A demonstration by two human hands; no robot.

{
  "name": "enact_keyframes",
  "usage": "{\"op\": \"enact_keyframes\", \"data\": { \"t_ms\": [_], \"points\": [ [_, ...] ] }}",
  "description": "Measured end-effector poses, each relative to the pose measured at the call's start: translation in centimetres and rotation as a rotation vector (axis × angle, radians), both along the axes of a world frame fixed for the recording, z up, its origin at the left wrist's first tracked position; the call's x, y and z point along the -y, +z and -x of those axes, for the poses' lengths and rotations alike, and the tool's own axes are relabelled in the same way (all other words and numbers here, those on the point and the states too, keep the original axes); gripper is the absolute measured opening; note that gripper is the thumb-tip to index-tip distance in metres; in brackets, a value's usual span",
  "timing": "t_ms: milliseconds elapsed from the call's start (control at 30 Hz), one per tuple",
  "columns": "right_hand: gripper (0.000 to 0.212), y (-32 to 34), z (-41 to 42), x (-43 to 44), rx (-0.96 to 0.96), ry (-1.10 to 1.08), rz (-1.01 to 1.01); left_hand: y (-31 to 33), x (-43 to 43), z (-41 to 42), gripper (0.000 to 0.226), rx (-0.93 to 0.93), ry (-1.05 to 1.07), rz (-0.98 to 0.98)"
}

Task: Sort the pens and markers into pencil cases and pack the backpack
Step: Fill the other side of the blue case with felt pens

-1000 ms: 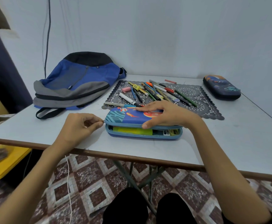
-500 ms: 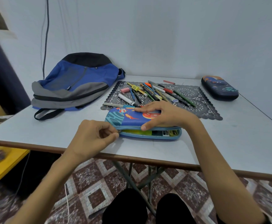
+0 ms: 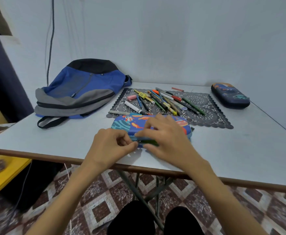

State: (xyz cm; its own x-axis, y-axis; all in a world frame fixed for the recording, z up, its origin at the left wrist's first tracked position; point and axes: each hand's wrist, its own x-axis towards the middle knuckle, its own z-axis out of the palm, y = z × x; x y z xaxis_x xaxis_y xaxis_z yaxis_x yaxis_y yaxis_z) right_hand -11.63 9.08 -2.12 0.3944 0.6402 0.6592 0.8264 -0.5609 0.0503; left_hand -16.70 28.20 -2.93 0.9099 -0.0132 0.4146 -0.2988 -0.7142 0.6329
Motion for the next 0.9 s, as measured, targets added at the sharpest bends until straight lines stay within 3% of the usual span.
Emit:
{"op": "enact_keyframes", "data": {
  "t_ms": [200,367,433,600,733,900],
  "points": [
    [0.008,-3.9,1.7,-2.0,-0.054,-0.050,-0.093,0.5,-0.9,0.1,0.032,-0.081,-0.082,-0.096],
    [0.006,-3.5,2.3,-2.4,-0.151,-0.077,-0.211,1.9,-1.3,-2.2,0.031,0.192,-0.042,-0.102],
    [0.004,-3.3,2.8,-2.8,-0.186,-0.080,-0.243,2.2,-0.3,-4.1,0.040,0.146,-0.098,-0.189],
    [0.023,-2.9,3.3,-3.4,-0.301,-0.095,-0.297,1.3,2.1,-6.9,0.057,0.003,-0.087,-0.409],
    [0.016,-2.5,2.8,-2.3,-0.407,-0.073,-0.355,1.3,2.3,-6.8,0.056,0.057,-0.060,-0.428],
    [0.023,-2.6,2.6,-0.6,-0.589,-0.121,-0.481,1.2,2.2,-6.7,0.060,0.114,-0.041,-0.438]
  ]
}}
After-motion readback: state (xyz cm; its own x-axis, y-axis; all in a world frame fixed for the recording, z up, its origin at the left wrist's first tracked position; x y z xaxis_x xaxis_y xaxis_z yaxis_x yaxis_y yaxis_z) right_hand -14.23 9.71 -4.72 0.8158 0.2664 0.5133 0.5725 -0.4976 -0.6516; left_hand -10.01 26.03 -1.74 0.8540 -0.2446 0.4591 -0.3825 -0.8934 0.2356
